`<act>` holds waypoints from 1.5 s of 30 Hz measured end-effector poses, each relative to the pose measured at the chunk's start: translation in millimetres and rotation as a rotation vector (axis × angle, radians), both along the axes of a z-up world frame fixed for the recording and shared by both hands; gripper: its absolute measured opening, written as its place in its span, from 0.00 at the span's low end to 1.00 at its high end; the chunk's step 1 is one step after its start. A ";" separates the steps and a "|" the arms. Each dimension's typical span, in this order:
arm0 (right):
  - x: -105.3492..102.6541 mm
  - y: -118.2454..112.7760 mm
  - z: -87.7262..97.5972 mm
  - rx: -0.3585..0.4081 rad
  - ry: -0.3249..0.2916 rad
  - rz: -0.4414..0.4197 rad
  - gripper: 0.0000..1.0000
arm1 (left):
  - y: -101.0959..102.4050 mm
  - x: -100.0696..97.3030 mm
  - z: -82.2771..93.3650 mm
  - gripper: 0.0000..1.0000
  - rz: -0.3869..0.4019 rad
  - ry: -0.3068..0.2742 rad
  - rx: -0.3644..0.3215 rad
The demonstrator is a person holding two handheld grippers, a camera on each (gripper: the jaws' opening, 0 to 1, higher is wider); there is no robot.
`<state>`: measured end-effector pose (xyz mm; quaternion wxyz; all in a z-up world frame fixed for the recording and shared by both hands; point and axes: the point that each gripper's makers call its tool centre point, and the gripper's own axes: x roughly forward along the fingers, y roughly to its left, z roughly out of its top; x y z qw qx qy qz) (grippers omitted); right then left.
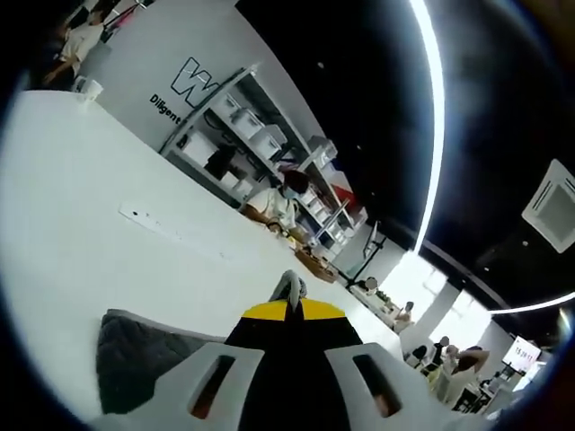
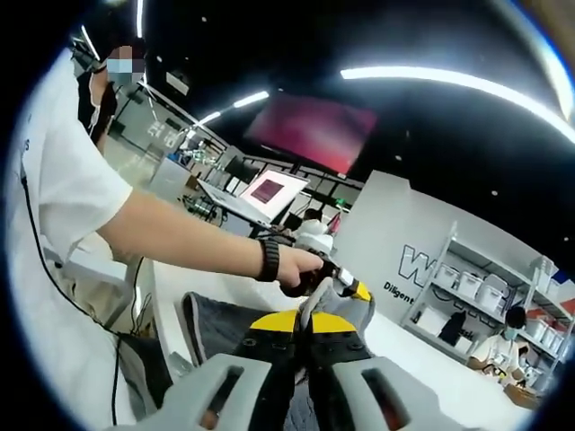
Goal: Open the folded towel by lifting each exposed corner and separating the folded layers until the towel lies flat within the target outline without major curled edges
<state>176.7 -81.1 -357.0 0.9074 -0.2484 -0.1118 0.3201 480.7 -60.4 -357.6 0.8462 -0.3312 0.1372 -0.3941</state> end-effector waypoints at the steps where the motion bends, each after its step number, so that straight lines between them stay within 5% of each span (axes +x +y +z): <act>1: -0.4 -1.3 -0.2 0.003 0.003 -0.001 0.00 | -3.0 -3.1 -0.6 0.00 -0.003 0.000 0.000; 19: -2.5 -19.3 6.8 0.024 -0.006 -0.038 0.00 | -32.8 -28.4 2.7 0.00 -0.027 -0.030 -0.017; 45: -10.5 -39.7 12.2 0.008 -0.040 -0.075 0.00 | -64.2 -56.4 30.4 0.00 -0.080 -0.086 -0.027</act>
